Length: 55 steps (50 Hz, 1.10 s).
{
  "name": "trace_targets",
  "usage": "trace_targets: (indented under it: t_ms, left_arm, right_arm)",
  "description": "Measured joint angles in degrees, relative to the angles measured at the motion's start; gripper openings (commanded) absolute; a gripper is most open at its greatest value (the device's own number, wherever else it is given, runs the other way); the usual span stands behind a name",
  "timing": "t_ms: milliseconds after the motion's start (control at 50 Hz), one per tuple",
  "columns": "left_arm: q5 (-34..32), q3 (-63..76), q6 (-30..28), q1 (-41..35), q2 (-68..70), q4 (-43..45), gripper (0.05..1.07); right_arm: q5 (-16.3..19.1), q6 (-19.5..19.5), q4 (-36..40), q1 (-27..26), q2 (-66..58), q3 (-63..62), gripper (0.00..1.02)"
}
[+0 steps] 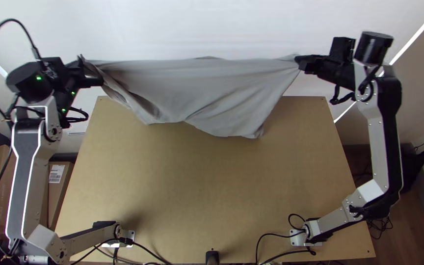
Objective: Fold the t-shirt
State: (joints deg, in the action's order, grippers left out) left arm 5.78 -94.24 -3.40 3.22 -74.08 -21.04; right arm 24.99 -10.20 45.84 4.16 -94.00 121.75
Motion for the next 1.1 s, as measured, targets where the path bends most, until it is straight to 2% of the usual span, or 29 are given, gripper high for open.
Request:
trace_targets:
  t_ms: [120,300,420,760,920,1100]
  left_arm:
    - [0.5,-3.6,0.0,-0.1,1.5,2.2,0.08]
    - [0.9,-4.2,-0.2,-0.1,5.8,6.1,0.08]
    - [0.9,-4.1,-0.2,-0.1,10.7,6.8,0.08]
    - [0.3,-0.3,-1.4,-0.1,30.0,10.3,0.08]
    - [-2.2,4.9,-1.6,-0.1,36.9,9.5,0.08]
    - [-3.8,12.9,0.0,-1.4,40.9,4.2,0.08]
  right_arm:
    - [-0.3,0.0,-2.9,-1.2,3.1,1.8,0.02]
    - [-3.6,-0.2,-8.5,-1.7,10.9,1.9,0.02]
    - [-4.4,-0.3,-9.8,-1.8,17.6,1.7,0.02]
    - [-4.7,-4.3,-12.5,-2.3,38.2,-7.3,0.02]
    - [-5.2,-6.3,-13.3,-1.2,43.1,-10.2,0.02]
    - [-5.5,-7.4,-13.7,-1.1,44.4,-17.0,0.02]
